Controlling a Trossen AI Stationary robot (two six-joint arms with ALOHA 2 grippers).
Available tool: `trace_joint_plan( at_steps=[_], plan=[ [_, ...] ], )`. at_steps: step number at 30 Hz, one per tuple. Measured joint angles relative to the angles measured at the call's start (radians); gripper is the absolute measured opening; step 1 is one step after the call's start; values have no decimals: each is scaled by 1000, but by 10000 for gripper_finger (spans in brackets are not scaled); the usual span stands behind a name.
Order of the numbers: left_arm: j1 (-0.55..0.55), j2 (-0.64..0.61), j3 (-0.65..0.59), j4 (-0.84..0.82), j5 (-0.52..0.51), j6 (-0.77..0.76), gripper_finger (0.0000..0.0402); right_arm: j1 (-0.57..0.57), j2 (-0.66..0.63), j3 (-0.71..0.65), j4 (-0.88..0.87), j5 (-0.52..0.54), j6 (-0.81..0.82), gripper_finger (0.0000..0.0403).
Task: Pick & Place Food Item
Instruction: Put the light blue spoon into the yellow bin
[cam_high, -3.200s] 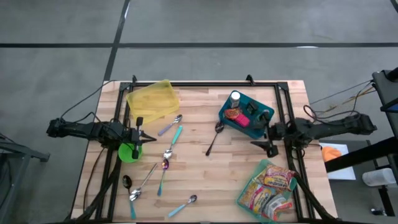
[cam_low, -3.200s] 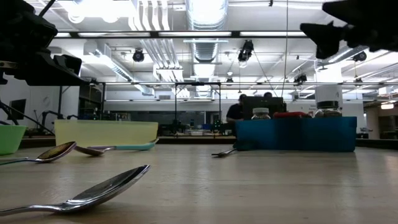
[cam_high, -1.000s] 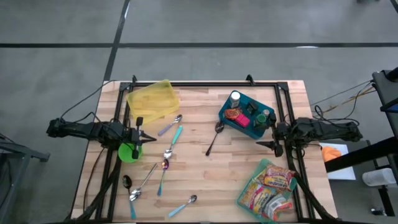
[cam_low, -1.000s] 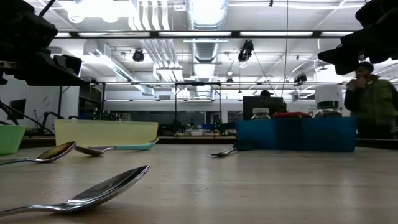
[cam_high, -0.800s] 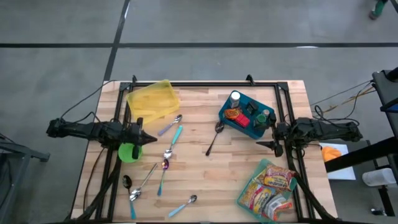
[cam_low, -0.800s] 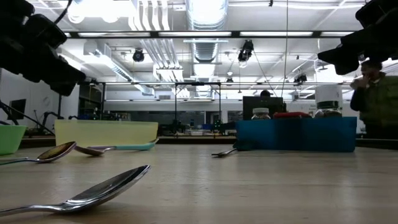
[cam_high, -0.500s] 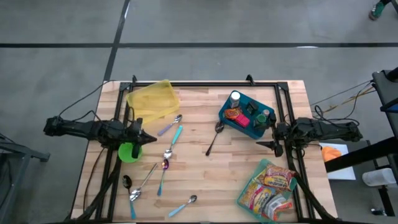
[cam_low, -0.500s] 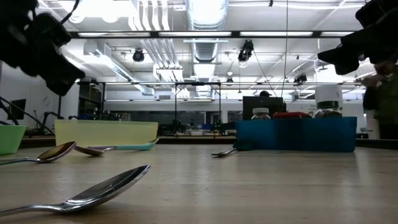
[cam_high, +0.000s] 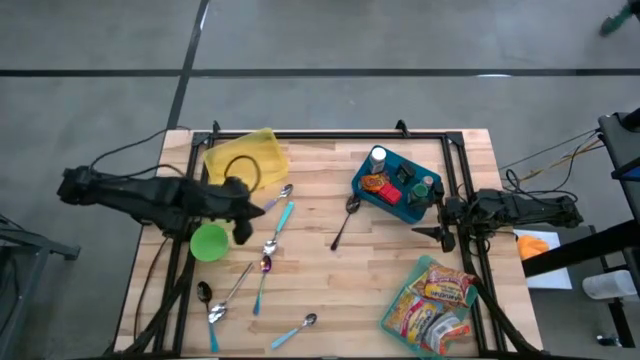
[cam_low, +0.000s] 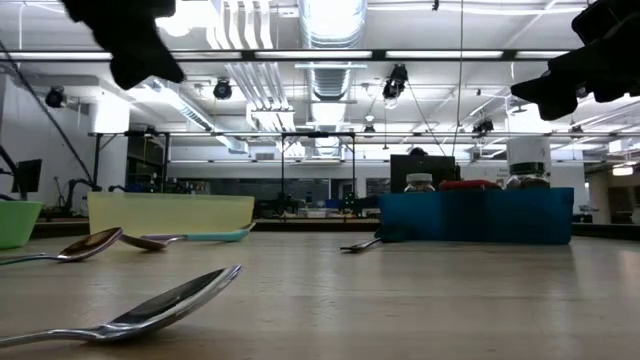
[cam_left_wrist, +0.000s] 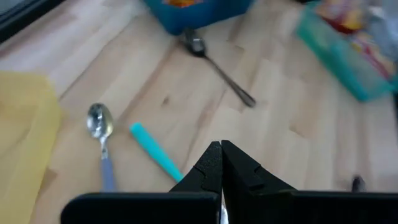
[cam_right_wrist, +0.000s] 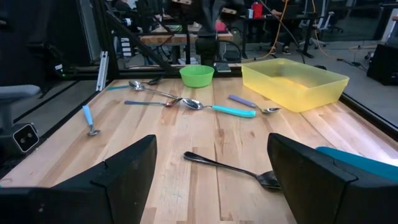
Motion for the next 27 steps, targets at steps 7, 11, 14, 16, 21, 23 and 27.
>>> trace_joint_plan(
  at_steps=[7, 11, 14, 16, 21, 23, 27],
  plan=[
    [-5, 209, 104, -29, 3, -172, 0, 0, 0, 0, 0, 0, 1, 303],
    [-4, 279, 110, -39, -1, -335, 0, 0, 0, 0, 0, 0, 0, 303],
    [-8, 316, 109, -107, 21, -522, 3, 0, 0, 0, 0, 0, 1, 303],
    [-19, 342, 107, -158, 57, -606, 16, 0, 0, 0, 0, 0, 1, 303],
    [-28, 399, 107, -111, 93, -628, 103, 0, 0, 0, 0, 0, 1, 303],
    [-27, 419, 109, -98, 82, -622, 147, 0, 0, 0, 0, 0, 2, 303],
    [-24, 453, 107, -84, 60, -629, 229, 0, 0, 0, 0, 0, 2, 303]
  ],
)
